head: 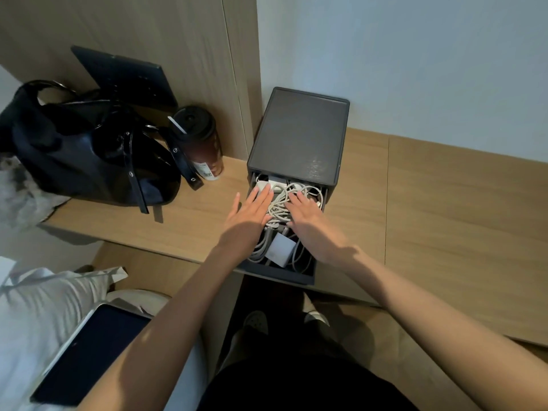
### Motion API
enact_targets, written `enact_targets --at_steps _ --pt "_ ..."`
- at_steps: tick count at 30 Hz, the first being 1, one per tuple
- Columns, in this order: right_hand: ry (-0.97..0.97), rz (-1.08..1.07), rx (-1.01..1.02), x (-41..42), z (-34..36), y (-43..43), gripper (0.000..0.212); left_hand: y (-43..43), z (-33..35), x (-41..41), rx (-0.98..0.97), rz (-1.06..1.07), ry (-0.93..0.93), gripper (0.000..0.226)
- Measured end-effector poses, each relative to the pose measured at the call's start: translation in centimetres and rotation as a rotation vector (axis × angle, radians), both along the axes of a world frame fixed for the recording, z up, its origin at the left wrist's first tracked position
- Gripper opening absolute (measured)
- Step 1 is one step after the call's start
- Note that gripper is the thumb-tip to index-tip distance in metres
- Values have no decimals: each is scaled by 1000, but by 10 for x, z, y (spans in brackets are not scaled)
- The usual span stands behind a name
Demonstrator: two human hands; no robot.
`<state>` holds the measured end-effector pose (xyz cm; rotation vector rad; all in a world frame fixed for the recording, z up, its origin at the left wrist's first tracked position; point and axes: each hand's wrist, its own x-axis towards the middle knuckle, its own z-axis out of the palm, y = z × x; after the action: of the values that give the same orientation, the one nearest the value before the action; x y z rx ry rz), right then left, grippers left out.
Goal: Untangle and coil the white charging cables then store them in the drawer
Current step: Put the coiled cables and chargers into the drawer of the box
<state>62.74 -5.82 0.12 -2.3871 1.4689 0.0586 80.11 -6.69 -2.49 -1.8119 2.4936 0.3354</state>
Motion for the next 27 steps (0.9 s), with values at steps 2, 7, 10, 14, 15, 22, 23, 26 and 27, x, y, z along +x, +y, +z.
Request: enact_targets --at_steps 2,7,10,14,15,22,23,26,27 --pt "28 -11 -2 0 -5 3 55 0 -3 -2 2 7 24 55" --pt "50 -39 34 -1 -16 -3 61 0 0 -7 88 19 93 55" --pt "126 -18 39 -1 -17 -4 61 0 0 -8 91 17 73 54" --pt "140 -19 38 0 -17 -2 58 3 1 -3 136 -15 94 53" --pt "141 -22 31 -1 -17 -3 57 4 2 0 143 -24 114 53" --pt "171 0 94 -12 -7 -7 56 38 14 25 173 -89 285 67" --pt "171 -3 112 -13 -6 -6 57 43 15 28 187 -117 266 73" --pt "172 -8 145 -14 -4 -1 58 51 8 37 182 -209 183 88" --pt "170 -17 151 -14 -4 2 57 52 6 40 157 -234 189 87"
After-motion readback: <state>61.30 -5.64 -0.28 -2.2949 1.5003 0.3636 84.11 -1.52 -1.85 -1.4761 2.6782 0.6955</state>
